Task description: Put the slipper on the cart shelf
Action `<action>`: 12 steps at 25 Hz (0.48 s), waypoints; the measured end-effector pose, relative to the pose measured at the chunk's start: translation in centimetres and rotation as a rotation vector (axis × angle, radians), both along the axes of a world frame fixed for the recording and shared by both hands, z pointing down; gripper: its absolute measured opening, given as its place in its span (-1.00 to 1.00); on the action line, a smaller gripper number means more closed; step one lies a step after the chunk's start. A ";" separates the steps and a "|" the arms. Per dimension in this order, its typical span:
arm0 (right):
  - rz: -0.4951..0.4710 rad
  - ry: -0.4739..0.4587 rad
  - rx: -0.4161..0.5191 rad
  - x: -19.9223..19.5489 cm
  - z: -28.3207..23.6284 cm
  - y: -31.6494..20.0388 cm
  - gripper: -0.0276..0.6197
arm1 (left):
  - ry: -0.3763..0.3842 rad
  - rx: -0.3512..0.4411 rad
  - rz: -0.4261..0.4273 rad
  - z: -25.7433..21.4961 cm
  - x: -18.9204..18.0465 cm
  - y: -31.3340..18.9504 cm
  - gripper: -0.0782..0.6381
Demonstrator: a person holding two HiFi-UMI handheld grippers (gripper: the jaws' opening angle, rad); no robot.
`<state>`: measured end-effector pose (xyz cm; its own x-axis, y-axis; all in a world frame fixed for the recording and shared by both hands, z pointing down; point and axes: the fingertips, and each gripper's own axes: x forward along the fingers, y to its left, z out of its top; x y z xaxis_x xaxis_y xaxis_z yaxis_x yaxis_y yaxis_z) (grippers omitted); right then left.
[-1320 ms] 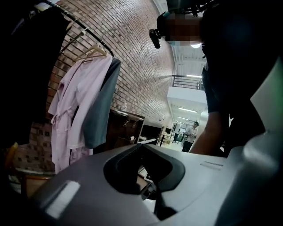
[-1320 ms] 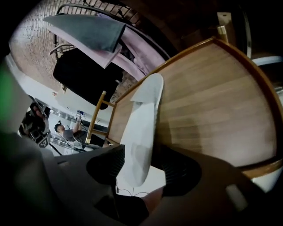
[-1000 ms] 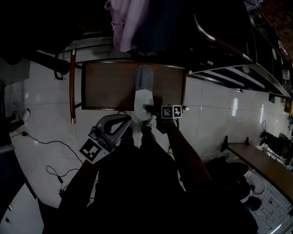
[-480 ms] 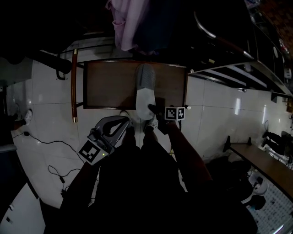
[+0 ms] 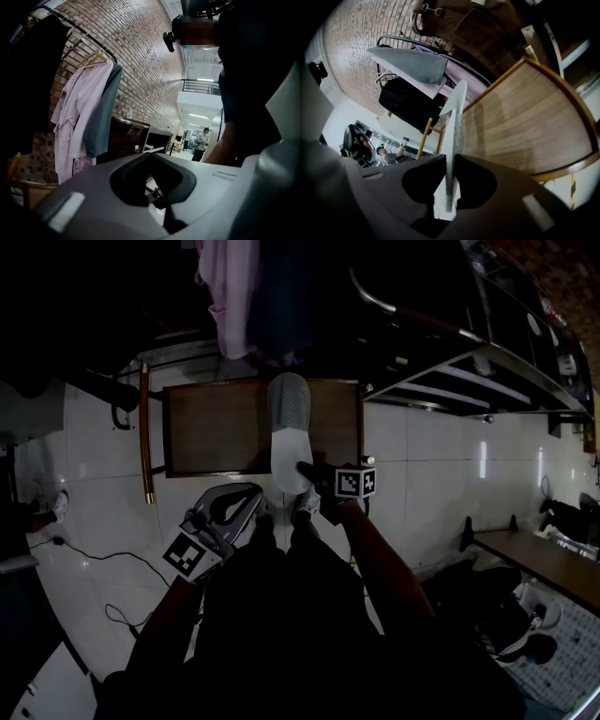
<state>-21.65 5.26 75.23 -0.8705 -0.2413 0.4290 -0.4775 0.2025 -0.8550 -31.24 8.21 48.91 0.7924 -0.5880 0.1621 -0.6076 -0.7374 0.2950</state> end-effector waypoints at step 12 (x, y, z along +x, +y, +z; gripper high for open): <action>0.010 -0.131 0.235 1.7 -15.1 1.4 -0.73 | 0.036 0.073 -0.033 -5.3 2.1 0.1 -0.78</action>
